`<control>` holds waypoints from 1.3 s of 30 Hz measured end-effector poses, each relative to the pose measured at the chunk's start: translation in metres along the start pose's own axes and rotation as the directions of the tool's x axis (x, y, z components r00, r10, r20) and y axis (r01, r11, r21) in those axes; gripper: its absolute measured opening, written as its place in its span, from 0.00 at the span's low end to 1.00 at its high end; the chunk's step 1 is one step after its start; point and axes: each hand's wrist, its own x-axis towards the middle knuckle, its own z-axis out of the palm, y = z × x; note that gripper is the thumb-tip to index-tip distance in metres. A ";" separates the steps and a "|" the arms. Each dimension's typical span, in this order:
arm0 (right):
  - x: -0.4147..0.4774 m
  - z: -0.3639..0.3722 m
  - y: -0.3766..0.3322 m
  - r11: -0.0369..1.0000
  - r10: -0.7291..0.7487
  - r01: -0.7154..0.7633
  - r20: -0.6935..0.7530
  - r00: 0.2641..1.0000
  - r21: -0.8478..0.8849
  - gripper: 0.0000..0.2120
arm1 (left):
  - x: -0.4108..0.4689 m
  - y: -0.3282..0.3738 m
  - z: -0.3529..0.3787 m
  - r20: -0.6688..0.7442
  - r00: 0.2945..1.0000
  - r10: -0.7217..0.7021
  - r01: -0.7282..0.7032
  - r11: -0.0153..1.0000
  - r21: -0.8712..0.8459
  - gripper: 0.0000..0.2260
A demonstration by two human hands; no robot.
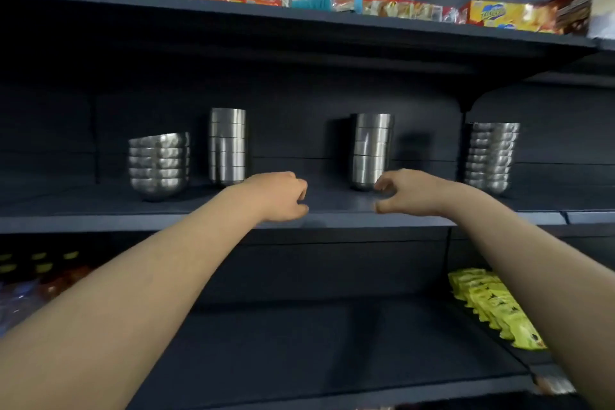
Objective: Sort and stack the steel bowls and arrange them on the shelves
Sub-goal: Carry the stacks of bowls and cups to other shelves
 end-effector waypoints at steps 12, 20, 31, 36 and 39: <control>0.092 0.009 0.095 0.988 0.152 -0.153 -0.042 0.988 -0.027 0.22 | 0.173 0.007 0.024 -0.106 0.972 0.212 -0.216 0.976 -0.028 0.15; 0.134 0.007 0.179 0.985 0.168 -0.168 -0.003 0.986 0.038 0.25 | 0.251 0.026 0.042 -0.208 0.953 0.221 -0.235 0.971 -0.044 0.16; 0.263 0.013 0.261 0.996 -0.054 0.047 0.079 0.995 0.081 0.26 | 0.321 0.013 0.075 -0.028 0.995 -0.093 0.092 0.995 -0.036 0.18; 0.300 0.028 0.277 0.970 -0.069 0.036 0.129 0.989 0.242 0.28 | 0.337 0.007 0.085 0.042 0.978 -0.205 0.209 0.968 -0.139 0.22; 0.318 0.039 0.276 0.917 -0.066 -0.009 0.174 0.983 0.399 0.36 | 0.353 0.007 0.093 0.053 0.975 -0.216 0.222 0.951 -0.216 0.27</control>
